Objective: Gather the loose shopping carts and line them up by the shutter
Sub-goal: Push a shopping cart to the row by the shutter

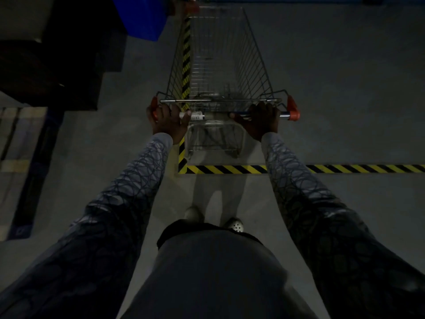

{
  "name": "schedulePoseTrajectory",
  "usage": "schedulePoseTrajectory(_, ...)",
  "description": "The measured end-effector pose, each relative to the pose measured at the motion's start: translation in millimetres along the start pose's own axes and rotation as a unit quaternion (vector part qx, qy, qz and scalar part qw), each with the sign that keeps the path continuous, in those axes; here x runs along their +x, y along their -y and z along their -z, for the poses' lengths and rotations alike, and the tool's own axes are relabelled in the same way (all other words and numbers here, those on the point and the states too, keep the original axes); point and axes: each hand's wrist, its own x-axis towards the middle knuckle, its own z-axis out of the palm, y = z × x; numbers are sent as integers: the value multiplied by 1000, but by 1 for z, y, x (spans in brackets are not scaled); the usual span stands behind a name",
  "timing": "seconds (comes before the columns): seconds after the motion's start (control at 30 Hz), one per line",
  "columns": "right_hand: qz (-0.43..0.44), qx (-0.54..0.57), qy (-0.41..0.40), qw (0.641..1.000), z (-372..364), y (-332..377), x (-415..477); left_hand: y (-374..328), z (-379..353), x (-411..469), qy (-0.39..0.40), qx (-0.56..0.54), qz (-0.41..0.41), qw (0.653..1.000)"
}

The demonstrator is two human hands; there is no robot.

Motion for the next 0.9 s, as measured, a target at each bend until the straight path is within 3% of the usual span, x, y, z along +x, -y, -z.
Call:
schedulePoseTrajectory(0.1,-14,2,-9,1000,-1,5,-14,6,0,-8,-17,8,-19,1000)
schedulePoseTrajectory(0.23,-18,23,-14,999,-4,10,-25,12,-2,-15,-106,10,-39,994)
schedulePoseTrajectory(0.37,-18,29,-2,999,-8,9,-31,11,2,-22,-68,-39,-29,997)
schedulePoseTrajectory(0.47,-24,33,2,999,-10,9,-36,16,-5,-24,-89,-31,-36,995)
schedulePoseTrajectory(0.57,-26,41,-6,999,-12,8,-42,16,-5,-29,-40,-40,-22,998)
schedulePoseTrajectory(0.73,-22,31,-11,999,-13,7,-47,16,-1,-35,-48,-43,-28,998)
schedulePoseTrajectory(0.9,-19,22,-20,999,-9,7,-52,15,5,-38,4,-33,-18,999)
